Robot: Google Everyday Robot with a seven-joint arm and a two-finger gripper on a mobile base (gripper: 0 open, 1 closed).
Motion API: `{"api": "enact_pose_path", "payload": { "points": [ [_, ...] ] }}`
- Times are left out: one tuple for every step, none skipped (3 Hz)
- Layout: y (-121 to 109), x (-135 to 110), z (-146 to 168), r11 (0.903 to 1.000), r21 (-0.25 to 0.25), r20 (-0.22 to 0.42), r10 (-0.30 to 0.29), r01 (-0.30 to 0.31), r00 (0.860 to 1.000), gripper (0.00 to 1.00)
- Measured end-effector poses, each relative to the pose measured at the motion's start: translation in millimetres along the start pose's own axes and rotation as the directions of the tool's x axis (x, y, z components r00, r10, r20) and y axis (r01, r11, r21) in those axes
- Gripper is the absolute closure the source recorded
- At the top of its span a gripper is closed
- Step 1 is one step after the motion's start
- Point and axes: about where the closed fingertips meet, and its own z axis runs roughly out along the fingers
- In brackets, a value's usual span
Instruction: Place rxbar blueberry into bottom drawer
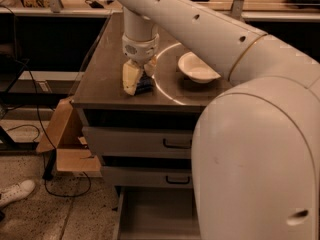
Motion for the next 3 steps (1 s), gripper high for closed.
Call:
{"api": "enact_pose_path", "payload": {
  "points": [
    [0.0, 0.0, 0.0, 1.0, 0.0, 0.0, 0.0, 0.0, 1.0, 0.89],
    [0.0, 0.0, 0.0, 1.0, 0.0, 0.0, 0.0, 0.0, 1.0, 1.0],
    [0.0, 0.0, -0.1, 1.0, 0.0, 0.0, 0.0, 0.0, 1.0, 1.0]
  ]
}}
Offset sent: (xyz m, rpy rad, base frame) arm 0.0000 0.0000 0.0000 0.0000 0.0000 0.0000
